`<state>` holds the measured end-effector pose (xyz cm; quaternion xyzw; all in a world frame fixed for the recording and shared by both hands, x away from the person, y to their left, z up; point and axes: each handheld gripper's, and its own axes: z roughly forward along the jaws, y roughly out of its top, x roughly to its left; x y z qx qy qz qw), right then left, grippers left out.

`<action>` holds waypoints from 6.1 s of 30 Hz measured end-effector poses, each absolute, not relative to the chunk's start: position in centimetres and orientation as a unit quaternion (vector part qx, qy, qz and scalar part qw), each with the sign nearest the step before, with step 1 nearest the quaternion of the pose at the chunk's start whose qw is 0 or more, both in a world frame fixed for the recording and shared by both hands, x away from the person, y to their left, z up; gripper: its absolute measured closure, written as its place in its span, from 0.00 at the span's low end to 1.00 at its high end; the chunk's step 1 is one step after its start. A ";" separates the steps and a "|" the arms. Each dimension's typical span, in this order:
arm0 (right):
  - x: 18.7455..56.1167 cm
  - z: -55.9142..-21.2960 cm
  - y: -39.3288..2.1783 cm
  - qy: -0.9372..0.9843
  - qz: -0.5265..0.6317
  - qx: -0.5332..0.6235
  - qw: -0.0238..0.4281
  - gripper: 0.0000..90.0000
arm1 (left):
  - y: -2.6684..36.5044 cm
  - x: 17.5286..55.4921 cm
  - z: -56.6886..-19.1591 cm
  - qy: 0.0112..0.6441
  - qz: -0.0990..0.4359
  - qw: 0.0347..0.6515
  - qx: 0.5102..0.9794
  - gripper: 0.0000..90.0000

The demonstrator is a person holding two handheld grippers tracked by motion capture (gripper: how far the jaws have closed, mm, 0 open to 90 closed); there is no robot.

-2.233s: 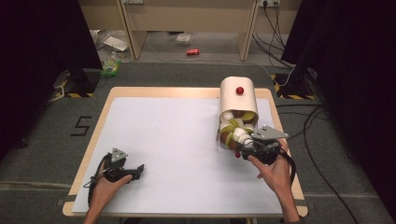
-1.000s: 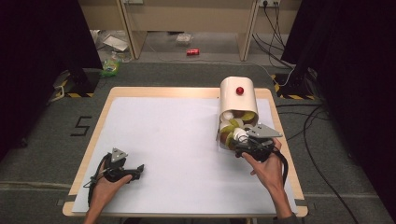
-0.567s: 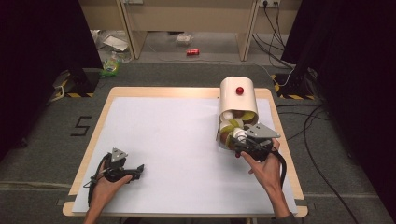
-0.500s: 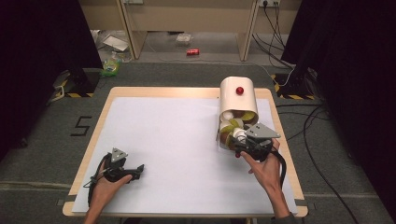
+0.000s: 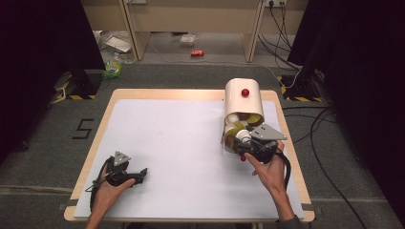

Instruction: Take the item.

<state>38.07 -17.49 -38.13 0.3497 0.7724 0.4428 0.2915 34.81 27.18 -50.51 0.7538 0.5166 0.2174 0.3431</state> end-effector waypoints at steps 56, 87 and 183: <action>36.3 -36.4 -17.9 0.792 0.401 0.320 0.331 0.45 | 27.2 34.8 -50.5 0.517 0.217 0.344 0.753 0.09; 33.7 -34.8 -23.0 0.752 0.444 0.369 0.319 0.45 | 27.2 34.8 -50.5 0.517 0.216 0.345 0.753 0.09; 37.1 -46.8 -29.0 0.770 0.336 0.481 0.250 0.45 | 27.3 34.8 -50.5 0.518 0.215 0.345 0.753 0.09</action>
